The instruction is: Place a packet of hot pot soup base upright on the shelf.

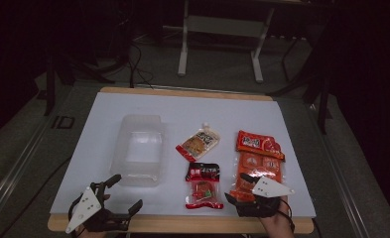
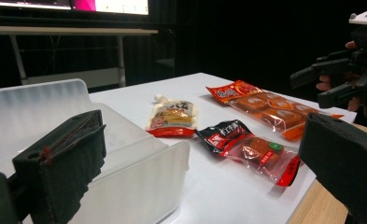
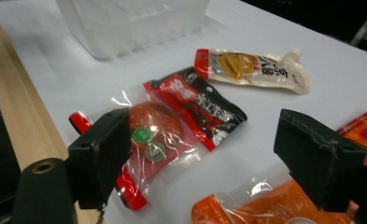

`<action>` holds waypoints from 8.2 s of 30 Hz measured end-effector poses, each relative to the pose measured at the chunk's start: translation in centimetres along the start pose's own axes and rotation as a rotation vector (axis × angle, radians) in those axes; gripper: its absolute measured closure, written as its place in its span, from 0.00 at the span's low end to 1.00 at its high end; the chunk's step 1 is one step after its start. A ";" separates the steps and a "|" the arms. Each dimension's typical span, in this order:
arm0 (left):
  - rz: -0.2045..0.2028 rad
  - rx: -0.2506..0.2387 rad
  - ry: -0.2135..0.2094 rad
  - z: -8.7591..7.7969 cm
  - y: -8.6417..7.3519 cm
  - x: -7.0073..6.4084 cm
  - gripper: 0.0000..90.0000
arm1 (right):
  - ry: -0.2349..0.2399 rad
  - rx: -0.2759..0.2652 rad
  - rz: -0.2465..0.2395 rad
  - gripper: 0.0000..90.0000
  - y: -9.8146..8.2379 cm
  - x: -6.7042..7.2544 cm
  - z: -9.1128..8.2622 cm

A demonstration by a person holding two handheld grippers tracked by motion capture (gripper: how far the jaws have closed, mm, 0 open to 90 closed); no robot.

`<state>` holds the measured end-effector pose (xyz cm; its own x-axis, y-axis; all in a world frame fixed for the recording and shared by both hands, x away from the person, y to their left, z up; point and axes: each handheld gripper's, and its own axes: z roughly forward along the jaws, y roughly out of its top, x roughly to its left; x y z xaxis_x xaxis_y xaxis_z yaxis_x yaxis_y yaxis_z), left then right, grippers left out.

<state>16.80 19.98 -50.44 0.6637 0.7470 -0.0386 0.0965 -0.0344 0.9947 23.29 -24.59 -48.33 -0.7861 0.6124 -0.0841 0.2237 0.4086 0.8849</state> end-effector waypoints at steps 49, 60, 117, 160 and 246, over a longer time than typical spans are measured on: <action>-0.022 -0.031 0.011 0.0 -0.1 0.4 0.01 | -0.097 -0.192 -0.067 0.13 4.3 -1.0 -4.9; -0.020 -0.023 0.010 0.1 -0.1 0.3 0.01 | -0.132 -0.197 -0.058 0.11 5.2 -4.1 -5.1; -0.029 -0.012 0.032 0.4 -0.3 0.6 0.01 | -0.296 0.071 0.247 0.22 -0.6 -19.7 2.1; 0.002 0.030 0.037 0.9 -0.5 0.2 0.01 | -0.376 0.438 0.259 0.95 -3.7 -20.7 5.4; -0.042 0.156 -0.340 14.4 4.8 -7.6 0.01 | -0.274 -0.131 -0.048 0.98 5.2 -5.5 -11.7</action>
<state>22.89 4.56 -46.72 0.8625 0.4879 -0.1346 0.2233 -0.1282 0.9663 22.03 -33.83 -37.92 -0.6051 0.7615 -0.2323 0.0992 0.3617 0.9270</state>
